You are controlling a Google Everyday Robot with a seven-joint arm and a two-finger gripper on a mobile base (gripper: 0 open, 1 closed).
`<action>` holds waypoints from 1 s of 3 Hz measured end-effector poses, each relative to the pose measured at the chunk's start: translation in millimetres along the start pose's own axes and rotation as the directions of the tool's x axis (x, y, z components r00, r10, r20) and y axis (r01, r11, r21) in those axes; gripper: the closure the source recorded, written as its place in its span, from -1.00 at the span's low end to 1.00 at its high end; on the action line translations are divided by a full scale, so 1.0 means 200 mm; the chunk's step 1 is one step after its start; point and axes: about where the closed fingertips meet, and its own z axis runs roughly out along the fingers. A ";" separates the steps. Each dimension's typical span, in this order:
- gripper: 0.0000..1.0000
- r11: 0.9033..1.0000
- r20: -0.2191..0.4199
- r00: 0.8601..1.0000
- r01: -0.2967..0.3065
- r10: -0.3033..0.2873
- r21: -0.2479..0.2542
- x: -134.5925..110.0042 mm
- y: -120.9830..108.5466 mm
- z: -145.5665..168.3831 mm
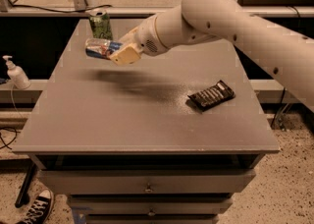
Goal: Pick redbull can
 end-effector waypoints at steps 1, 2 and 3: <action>1.00 0.995 -0.006 0.998 0.067 -0.068 -0.069 -0.08 0.06 -0.17; 1.00 0.992 0.021 0.995 0.101 -0.100 -0.081 -0.18 0.10 -0.34; 1.00 0.992 0.024 0.995 0.100 -0.099 -0.082 -0.18 0.11 -0.35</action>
Offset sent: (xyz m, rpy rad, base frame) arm -0.0627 -0.0600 0.1091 0.0229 -0.0850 0.1329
